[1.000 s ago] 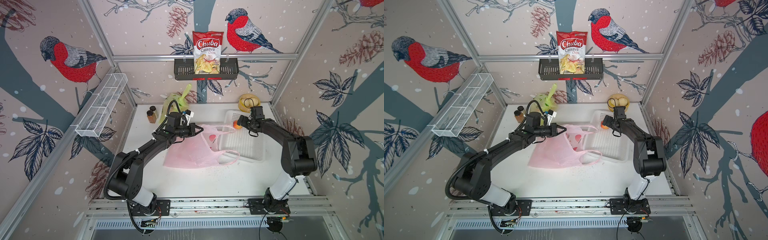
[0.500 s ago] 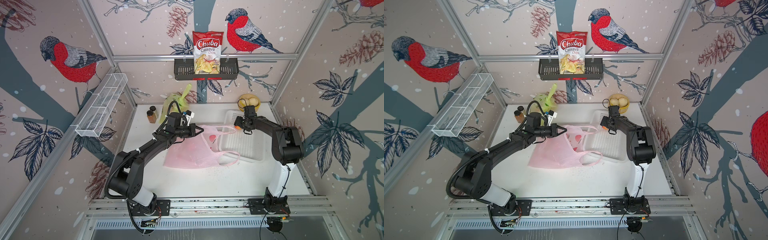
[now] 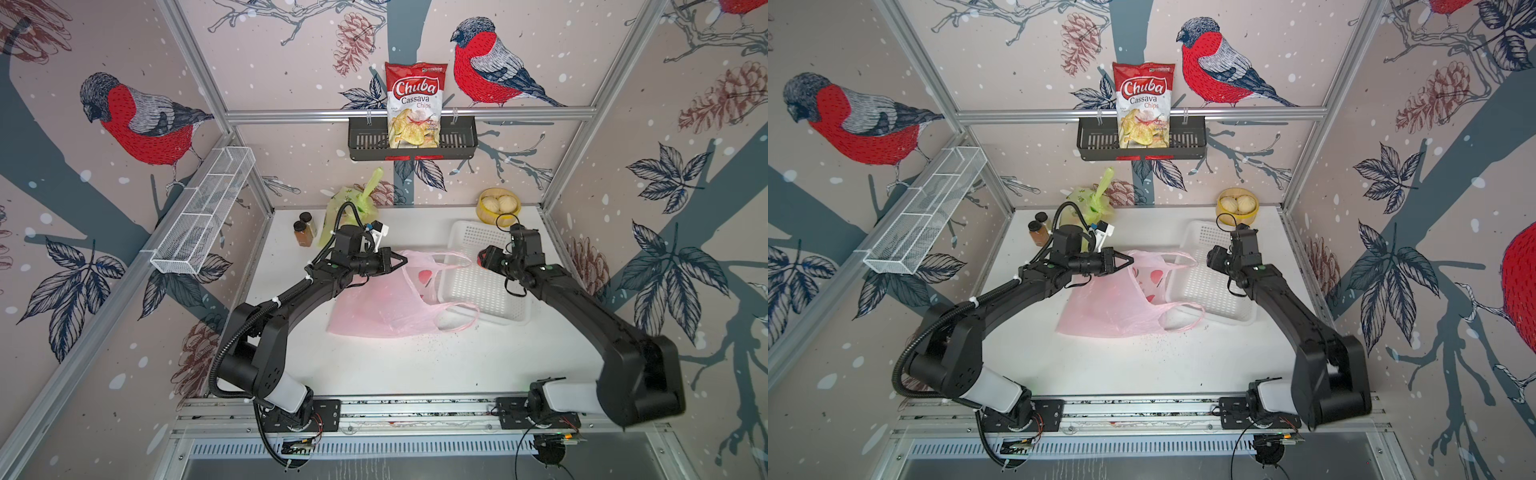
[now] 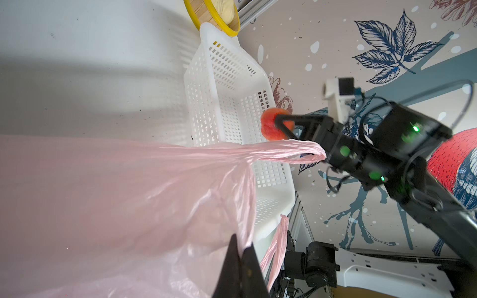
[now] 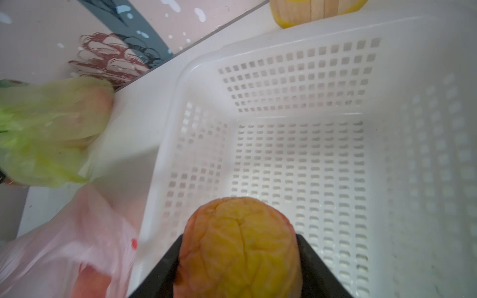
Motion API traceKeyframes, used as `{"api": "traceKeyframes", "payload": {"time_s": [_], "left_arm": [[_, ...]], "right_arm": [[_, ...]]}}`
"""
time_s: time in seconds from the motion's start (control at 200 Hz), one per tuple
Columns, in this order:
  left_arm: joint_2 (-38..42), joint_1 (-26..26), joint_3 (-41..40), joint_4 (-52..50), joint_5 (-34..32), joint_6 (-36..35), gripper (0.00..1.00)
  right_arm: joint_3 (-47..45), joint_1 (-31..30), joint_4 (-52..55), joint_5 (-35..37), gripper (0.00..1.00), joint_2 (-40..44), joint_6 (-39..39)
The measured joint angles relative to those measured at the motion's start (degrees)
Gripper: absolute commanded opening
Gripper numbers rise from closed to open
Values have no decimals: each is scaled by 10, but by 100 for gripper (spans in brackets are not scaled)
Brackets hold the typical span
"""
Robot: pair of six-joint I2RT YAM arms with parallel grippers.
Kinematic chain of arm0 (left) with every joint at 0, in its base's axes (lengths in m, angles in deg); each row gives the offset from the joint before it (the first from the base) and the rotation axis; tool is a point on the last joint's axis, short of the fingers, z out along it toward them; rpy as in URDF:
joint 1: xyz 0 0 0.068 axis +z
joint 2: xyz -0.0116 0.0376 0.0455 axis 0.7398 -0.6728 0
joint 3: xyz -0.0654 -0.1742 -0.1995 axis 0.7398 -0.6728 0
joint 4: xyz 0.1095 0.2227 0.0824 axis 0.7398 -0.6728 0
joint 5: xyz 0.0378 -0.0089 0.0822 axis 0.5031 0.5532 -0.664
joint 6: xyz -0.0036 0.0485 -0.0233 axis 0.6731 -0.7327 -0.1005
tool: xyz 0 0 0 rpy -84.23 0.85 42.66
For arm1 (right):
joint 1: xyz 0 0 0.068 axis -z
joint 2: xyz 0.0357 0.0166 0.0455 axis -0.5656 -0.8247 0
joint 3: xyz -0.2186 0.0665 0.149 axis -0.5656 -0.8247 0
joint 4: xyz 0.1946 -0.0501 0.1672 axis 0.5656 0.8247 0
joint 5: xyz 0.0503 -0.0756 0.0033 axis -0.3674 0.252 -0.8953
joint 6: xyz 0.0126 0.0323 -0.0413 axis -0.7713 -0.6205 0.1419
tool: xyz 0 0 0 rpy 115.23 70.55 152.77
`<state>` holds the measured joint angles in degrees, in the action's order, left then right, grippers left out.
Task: Place the peach into a plastic bag & tie a knot
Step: Pick up the peach from the basket, then place the peach in the plastic bag.
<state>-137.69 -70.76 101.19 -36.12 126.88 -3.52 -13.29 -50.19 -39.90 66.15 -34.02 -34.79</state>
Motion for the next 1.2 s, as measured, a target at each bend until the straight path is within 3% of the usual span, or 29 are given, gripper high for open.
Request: {"api": "traceKeyframes", "payload": {"time_s": [0.17, 0.3, 0.445, 0.6, 0.865, 1.011, 1.091, 1.201], "left_arm": [[-2, 0, 4, -2, -3, 0, 0], [-2, 0, 5, -3, -3, 0, 0], [0, -2, 4, -4, -10, 0, 0], [11, -4, 1, -6, -13, 0, 0], [20, -6, -16, -4, -14, 1, 0], [20, -6, -22, 0, -13, 2, 0], [15, -6, -23, 2, -13, 2, 0], [5, -6, -22, 3, -12, 2, 0]], "right_arm": [[-55, -111, 40, -10, 50, 188, -33], [-58, -195, 59, 0, 48, 243, -61], [-21, -255, 66, 33, 49, 179, -73], [28, -266, 52, 52, 55, 49, -72], [183, -266, 27, 31, 87, -189, -48], [189, -263, 26, 4, 93, -189, -41], [177, -261, 36, 4, 90, -146, -38], [139, -258, 48, 13, 77, -47, -27]]}}
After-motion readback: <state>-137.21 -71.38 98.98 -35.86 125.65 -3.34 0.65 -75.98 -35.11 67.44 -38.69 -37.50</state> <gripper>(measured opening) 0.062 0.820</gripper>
